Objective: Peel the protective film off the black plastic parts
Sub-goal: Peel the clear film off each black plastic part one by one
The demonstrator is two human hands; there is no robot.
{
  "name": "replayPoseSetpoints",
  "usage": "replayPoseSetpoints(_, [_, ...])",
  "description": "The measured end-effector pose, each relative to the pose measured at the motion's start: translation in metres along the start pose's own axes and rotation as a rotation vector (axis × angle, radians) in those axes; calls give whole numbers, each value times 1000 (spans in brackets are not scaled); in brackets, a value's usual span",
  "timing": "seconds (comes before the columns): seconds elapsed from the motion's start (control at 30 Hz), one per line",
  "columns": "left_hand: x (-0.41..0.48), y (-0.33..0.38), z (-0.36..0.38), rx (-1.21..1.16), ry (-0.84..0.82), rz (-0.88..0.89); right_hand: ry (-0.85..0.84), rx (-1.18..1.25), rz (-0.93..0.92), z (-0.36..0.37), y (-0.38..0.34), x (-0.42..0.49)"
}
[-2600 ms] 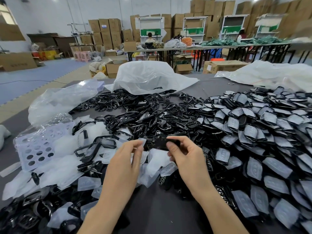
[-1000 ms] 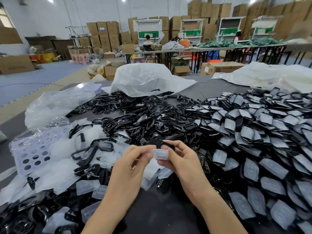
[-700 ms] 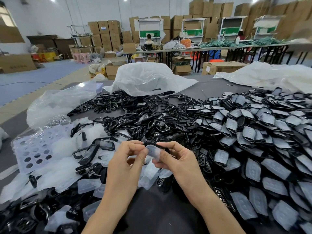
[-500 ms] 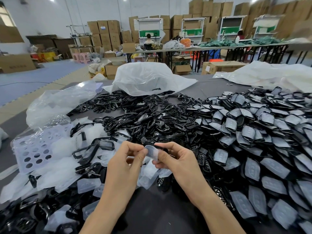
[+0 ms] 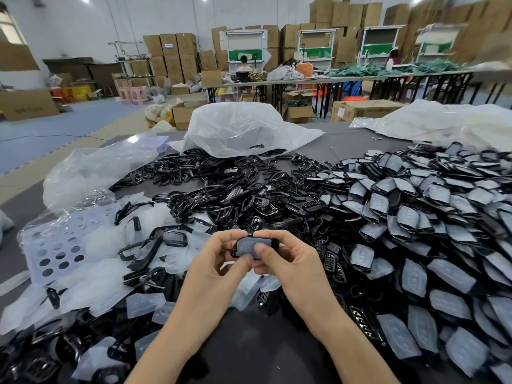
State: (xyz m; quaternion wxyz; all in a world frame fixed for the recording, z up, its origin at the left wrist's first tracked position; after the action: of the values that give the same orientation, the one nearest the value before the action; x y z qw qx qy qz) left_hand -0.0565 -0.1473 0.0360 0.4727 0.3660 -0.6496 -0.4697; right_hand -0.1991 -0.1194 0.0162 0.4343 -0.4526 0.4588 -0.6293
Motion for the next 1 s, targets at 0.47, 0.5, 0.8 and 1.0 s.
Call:
replayPoseSetpoints(0.47, [2, 0, -3, 121, -1, 51, -80, 12, -36, 7, -4, 0])
replayPoseSetpoints(0.5, [2, 0, -3, 115, -2, 53, -96, -1, -32, 8, -3, 0])
replayPoseSetpoints(0.8, [-2, 5, -1, 126, -9, 58, -65, -19, -59, 12, -3, -2])
replayPoseSetpoints(1.0, [-2, 4, -4, 102, -3, 39, -102, -31, -43, 12, -2, -2])
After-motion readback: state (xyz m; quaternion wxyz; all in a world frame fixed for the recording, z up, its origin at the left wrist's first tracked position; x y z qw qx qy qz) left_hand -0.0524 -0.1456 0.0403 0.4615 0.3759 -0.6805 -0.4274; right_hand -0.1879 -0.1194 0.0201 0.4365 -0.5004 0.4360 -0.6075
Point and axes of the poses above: each hand's wrist, its own x-axis towards the middle knuckle, its own z-axis out of the palm, y = z × x, the point moved 8 cm from there along x, towards the middle knuckle, and after that the axes turned 2 degrees about -x, right-handed, at the moved point
